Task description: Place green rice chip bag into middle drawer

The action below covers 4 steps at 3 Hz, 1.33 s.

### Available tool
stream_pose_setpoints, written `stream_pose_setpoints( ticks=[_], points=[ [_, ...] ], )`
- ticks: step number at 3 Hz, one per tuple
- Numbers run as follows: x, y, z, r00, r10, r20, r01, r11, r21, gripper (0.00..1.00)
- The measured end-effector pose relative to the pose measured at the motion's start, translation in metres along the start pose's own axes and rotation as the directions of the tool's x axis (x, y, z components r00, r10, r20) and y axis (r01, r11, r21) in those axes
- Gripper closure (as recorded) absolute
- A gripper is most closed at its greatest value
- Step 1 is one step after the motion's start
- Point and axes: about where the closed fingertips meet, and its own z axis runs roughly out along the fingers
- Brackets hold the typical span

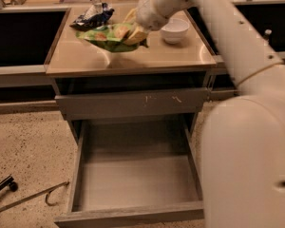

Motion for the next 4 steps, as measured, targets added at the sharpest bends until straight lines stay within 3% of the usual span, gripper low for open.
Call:
stream_pose_setpoints(
  ticks=[1, 2, 3, 4],
  points=[
    [-0.039, 0.011, -0.074, 1.0, 0.001, 0.026, -0.004, 0.9893, 0.146, 1.0],
    [-0.065, 0.054, -0.1, 0.998, -0.001, 0.066, -0.01, 0.9847, 0.174, 1.0],
    [-0.072, 0.111, -0.086, 0.985, 0.032, 0.171, -0.056, 0.9887, 0.139, 1.0],
    [-0.057, 0.146, -0.077, 0.985, 0.074, 0.159, -0.089, 0.9921, 0.089, 1.0]
  ],
)
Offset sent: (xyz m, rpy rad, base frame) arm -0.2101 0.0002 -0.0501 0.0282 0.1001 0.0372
